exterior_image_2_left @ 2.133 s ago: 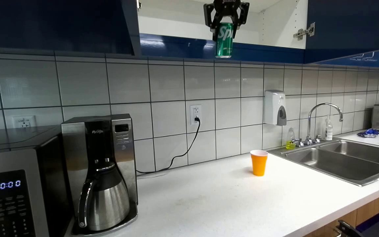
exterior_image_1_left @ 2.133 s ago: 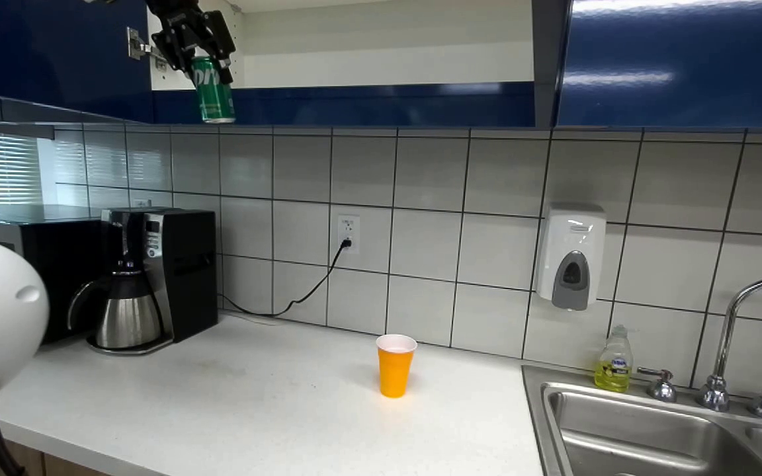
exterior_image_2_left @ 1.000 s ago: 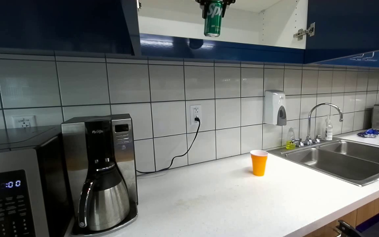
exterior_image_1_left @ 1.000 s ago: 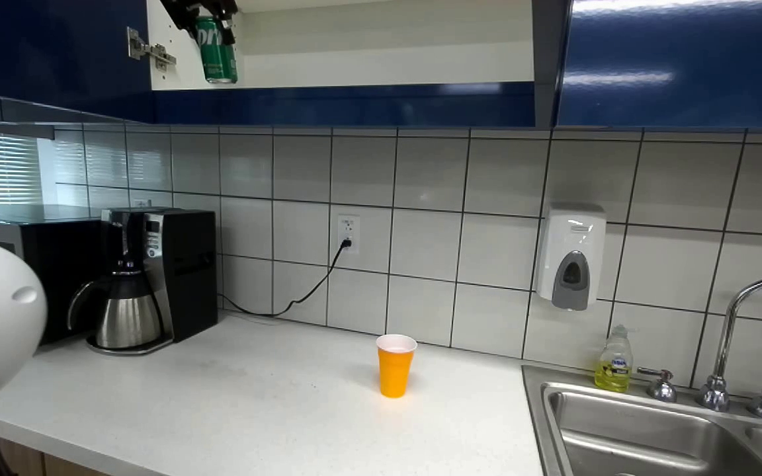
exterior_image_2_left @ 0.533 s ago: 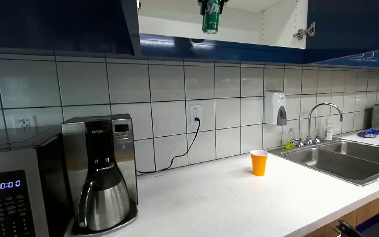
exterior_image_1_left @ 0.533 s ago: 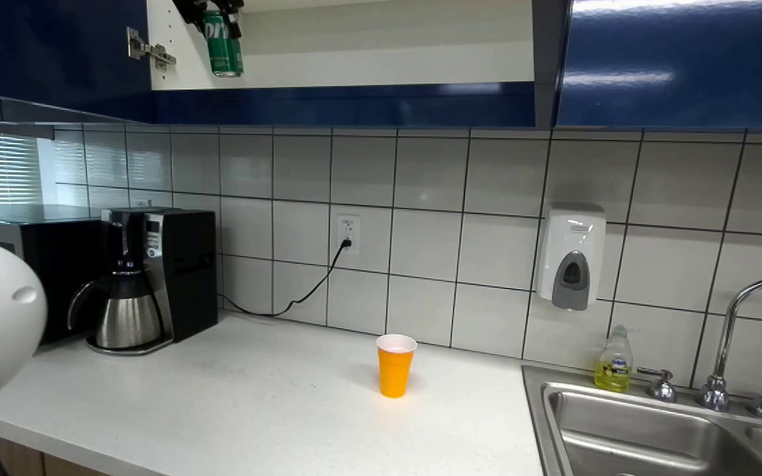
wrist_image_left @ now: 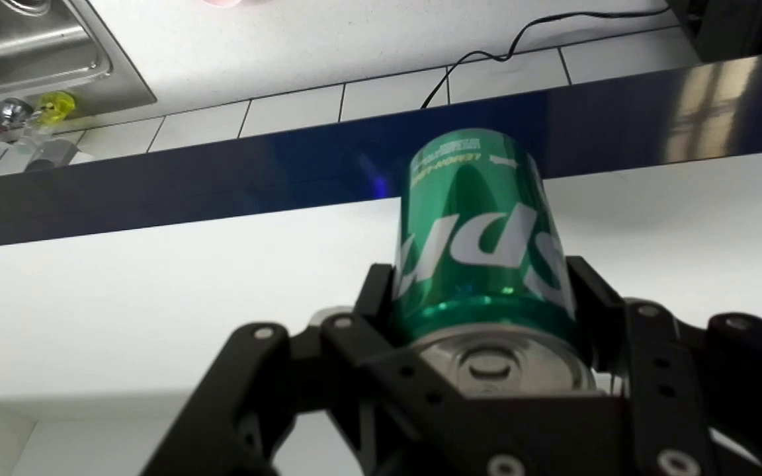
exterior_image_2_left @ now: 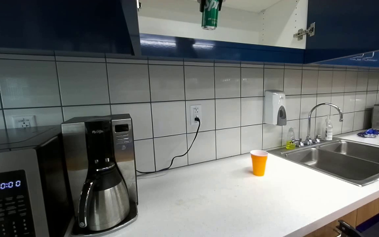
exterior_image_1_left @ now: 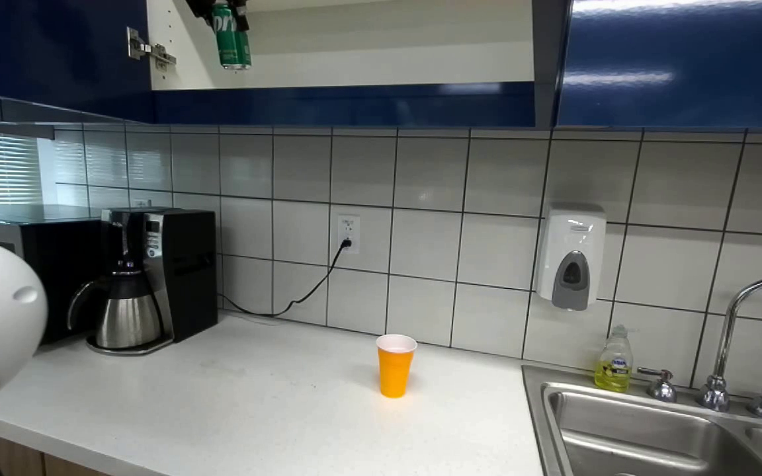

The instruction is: Put the Sprite can in the cabinet above the sink.

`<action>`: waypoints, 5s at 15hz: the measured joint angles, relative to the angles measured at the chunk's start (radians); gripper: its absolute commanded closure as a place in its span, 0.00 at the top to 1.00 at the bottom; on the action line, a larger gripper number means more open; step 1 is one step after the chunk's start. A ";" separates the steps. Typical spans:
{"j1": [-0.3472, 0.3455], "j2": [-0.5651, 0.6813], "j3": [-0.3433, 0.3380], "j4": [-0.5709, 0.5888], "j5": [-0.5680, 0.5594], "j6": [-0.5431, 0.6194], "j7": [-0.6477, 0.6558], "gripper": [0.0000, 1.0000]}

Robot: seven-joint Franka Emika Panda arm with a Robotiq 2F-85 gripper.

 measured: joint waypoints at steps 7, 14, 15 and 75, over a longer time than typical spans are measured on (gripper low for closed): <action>0.008 0.082 0.000 0.094 -0.007 -0.038 0.012 0.40; 0.008 0.131 0.000 0.146 -0.007 -0.051 0.032 0.40; 0.008 0.137 0.000 0.152 -0.007 -0.052 0.033 0.40; 0.024 0.297 -0.003 0.411 -0.035 -0.131 0.044 1.00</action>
